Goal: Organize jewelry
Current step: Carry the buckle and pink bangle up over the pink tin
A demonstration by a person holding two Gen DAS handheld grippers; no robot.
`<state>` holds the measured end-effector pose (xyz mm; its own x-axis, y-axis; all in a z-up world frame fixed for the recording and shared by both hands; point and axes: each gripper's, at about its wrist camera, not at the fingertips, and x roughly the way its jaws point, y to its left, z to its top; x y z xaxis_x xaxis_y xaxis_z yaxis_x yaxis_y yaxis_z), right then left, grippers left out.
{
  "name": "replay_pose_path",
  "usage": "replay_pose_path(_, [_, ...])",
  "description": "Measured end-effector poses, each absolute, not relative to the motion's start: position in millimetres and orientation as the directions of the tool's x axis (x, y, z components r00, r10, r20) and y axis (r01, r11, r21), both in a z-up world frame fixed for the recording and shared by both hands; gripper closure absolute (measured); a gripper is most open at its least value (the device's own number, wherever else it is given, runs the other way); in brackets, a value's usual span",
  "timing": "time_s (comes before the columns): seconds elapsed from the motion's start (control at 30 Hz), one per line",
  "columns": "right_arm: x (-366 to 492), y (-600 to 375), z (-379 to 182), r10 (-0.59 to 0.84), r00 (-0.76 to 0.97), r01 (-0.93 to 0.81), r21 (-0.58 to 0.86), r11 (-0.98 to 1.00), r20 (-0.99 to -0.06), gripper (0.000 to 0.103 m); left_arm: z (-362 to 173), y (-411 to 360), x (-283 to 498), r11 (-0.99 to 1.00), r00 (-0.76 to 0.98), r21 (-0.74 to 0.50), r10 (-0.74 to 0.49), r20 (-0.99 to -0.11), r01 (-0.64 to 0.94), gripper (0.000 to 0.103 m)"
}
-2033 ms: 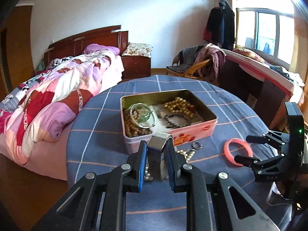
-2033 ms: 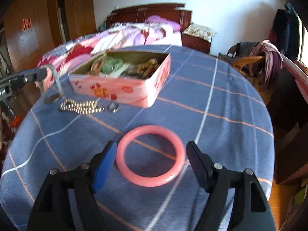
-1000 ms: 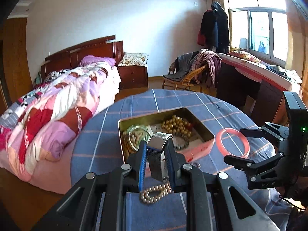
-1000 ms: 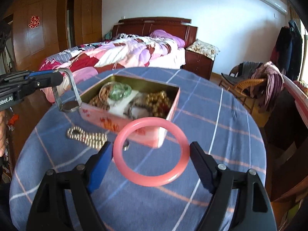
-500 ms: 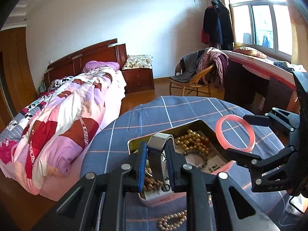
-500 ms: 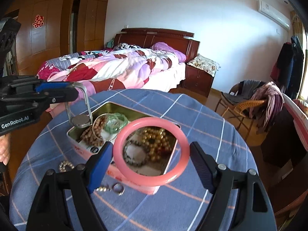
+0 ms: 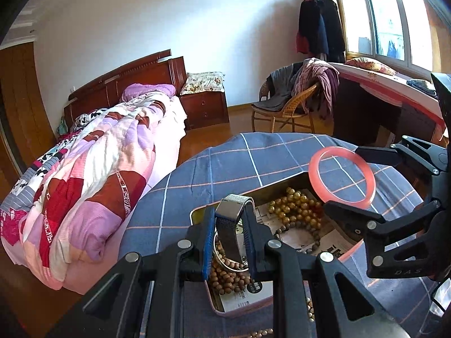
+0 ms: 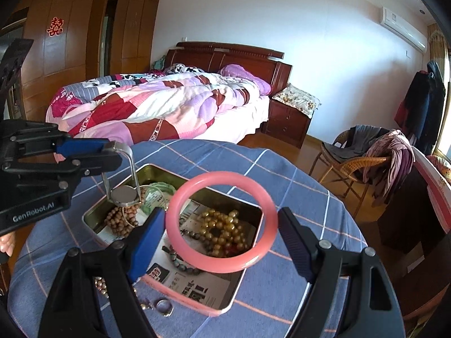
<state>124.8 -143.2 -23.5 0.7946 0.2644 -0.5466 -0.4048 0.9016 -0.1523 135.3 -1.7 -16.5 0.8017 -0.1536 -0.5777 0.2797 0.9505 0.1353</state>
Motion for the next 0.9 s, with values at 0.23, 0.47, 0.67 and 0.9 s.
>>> replay_pose_path(0.23, [135.6, -140.0, -27.6, 0.253, 0.789, -0.401, -0.157, 0.902, -0.56, 0.021, -20.7, -3.9, 142.8, 0.95, 0.793, 0.137, -0.148, -0.591, 0.279, 0.084])
replay_pose_path(0.47, [143.9, -136.5, -32.1, 0.246, 0.784, -0.403, -0.164, 0.9, -0.571, 0.021, -29.4, -1.9, 155.1, 0.953, 0.78, 0.136, -0.134, -0.611, 0.271, 0.084])
replay_pose_path(0.67, [151.8, -131.7, -37.7, 0.24, 0.774, -0.41, -0.175, 0.895, -0.586, 0.021, -38.0, -2.6, 163.0, 0.953, 0.766, 0.136, -0.128, -0.63, 0.27, 0.084])
replay_pose_path(0.9, [156.4, -124.8, -45.2, 0.23, 0.762, -0.416, -0.185, 0.89, -0.605, 0.02, -43.4, -3.3, 169.5, 0.952, 0.758, 0.135, -0.128, -0.639, 0.275, 0.084])
